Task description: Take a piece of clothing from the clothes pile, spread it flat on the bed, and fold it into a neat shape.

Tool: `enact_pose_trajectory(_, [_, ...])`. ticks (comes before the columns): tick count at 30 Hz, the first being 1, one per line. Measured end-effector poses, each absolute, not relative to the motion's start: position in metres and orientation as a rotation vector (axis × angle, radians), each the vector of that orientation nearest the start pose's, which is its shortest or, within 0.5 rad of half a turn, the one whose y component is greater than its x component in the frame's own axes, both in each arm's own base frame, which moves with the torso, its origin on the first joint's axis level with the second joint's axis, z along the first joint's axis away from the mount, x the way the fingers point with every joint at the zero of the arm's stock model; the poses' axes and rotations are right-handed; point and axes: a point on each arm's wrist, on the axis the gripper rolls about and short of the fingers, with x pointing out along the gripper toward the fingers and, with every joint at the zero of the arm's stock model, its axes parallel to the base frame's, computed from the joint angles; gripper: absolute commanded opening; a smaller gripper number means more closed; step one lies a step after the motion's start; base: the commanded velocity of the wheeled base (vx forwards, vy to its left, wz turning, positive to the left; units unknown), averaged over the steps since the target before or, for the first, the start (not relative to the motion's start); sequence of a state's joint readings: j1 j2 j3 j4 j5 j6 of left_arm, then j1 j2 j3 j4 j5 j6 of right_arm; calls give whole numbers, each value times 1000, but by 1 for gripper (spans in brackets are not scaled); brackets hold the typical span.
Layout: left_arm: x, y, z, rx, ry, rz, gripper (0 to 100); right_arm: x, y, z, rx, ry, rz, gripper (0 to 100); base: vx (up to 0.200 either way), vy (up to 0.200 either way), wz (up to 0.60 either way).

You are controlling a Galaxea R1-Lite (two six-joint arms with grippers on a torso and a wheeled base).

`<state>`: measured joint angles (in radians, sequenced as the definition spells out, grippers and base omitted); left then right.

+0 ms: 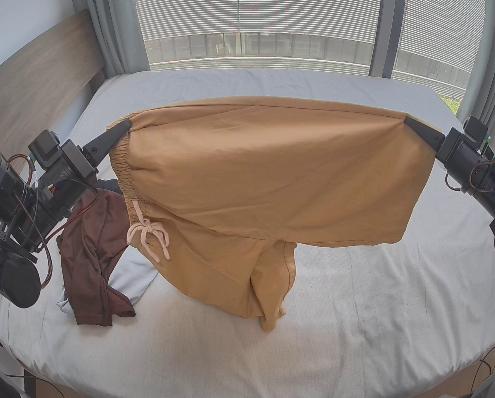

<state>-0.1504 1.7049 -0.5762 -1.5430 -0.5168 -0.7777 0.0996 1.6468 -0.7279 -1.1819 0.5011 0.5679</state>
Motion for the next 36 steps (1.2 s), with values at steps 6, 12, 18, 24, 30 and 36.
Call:
enact_pose_trajectory(6, [271,-51,206,-661,-118,-767,0,280,40,220,500,-45,646,0,0,0,0])
enact_pose_trajectory(12, [273,-48,196,-666,-88,-742,0,284,41,213,491,-60,650,0,0,0,0])
enact_pose_trajectory(18, [278,-48,190,-670,-69,-724,0,295,43,205,494,-45,644,0,0,0,0])
enact_pose_trajectory(24, [296,-49,183,-672,-76,-685,0,313,45,194,497,-38,639,0,0,0,0])
enact_pose_trajectory(30, [323,-54,178,-680,-108,-644,0,337,46,182,497,-49,633,0,0,0,0])
enact_pose_trajectory(36, [348,-65,168,-690,-113,-630,0,361,47,171,501,-43,628,0,0,0,0])
